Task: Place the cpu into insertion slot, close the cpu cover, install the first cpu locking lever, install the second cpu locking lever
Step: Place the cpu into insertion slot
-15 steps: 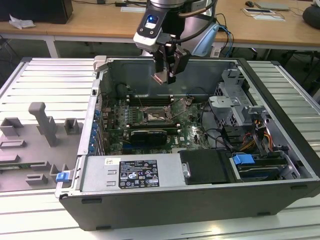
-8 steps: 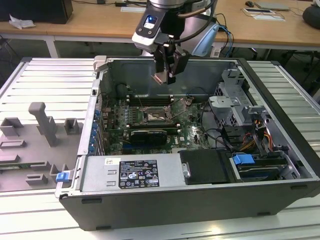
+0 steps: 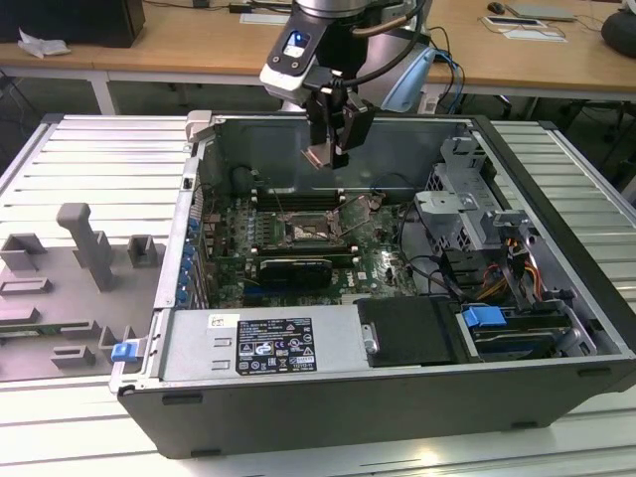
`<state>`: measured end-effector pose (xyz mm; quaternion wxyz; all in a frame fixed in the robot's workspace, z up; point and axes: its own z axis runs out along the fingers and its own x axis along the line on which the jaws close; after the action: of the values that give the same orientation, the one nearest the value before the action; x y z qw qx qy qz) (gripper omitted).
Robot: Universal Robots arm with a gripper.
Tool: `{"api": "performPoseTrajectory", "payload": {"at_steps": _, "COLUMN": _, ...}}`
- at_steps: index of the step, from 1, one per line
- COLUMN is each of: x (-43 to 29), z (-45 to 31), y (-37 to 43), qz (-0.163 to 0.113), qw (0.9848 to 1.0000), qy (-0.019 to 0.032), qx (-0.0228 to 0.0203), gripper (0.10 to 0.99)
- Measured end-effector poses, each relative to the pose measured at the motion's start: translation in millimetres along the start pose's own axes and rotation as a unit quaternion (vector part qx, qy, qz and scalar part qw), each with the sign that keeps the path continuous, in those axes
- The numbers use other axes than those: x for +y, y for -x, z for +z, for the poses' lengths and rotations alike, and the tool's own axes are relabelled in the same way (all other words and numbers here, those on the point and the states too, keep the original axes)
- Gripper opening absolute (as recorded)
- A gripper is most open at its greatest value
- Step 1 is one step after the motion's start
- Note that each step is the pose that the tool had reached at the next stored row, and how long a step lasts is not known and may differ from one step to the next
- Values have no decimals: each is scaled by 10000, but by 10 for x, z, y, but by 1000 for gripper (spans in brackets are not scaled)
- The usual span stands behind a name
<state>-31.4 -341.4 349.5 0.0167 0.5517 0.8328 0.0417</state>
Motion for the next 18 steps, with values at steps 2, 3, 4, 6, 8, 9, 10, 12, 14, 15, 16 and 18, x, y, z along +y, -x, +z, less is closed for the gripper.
{"api": "performPoseTrajectory", "payload": {"at_steps": 2, "x": -1, "z": 7, "y": 0, "qz": 113, "qw": 9999, "qy": 3, "qx": -10, "gripper": 537}}
{"api": "performPoseTrajectory", "payload": {"at_steps": 3, "x": -1, "z": 8, "y": 0, "qz": 152, "qw": 9999, "qy": 3, "qx": -13, "gripper": 537}}
{"api": "performPoseTrajectory", "payload": {"at_steps": 4, "x": -1, "z": 10, "y": 0, "qz": 195, "qw": 9998, "qy": 4, "qx": -17, "gripper": 537}}
{"api": "performPoseTrajectory", "payload": {"at_steps": 6, "x": -2, "z": 22, "y": 0, "qz": 467, "qw": 9989, "qy": 9, "qx": -41, "gripper": 537}}
{"api": "performPoseTrajectory", "payload": {"at_steps": 8, "x": -3, "z": 27, "y": 1, "qz": 609, "qw": 9981, "qy": 11, "qx": -53, "gripper": 537}}
{"api": "performPoseTrajectory", "payload": {"at_steps": 9, "x": -3, "z": 31, "y": 1, "qz": 708, "qw": 9975, "qy": 14, "qx": -62, "gripper": 537}}
{"api": "performPoseTrajectory", "payload": {"at_steps": 10, "x": -3, "z": 36, "y": 1, "qz": 792, "qw": 9968, "qy": 15, "qx": -69, "gripper": 537}}
{"api": "performPoseTrajectory", "payload": {"at_steps": 12, "x": -4, "z": 46, "y": 1, "qz": 944, "qw": 9955, "qy": 17, "qx": -83, "gripper": 537}}
{"api": "performPoseTrajectory", "payload": {"at_steps": 14, "x": -6, "z": 64, "y": 1, "qz": 1126, "qw": 9936, "qy": 20, "qx": -99, "gripper": 537}}
{"api": "performPoseTrajectory", "payload": {"at_steps": 15, "x": -6, "z": 72, "y": 1, "qz": 1189, "qw": 9928, "qy": 20, "qx": -104, "gripper": 537}}
{"api": "performPoseTrajectory", "payload": {"at_steps": 16, "x": -7, "z": 83, "y": 1, "qz": 1269, "qw": 9919, "qy": 21, "qx": -111, "gripper": 537}}
{"api": "performPoseTrajectory", "payload": {"at_steps": 18, "x": -10, "z": 107, "y": 2, "qz": 1349, "qw": 9908, "qy": 21, "qx": -118, "gripper": 537}}
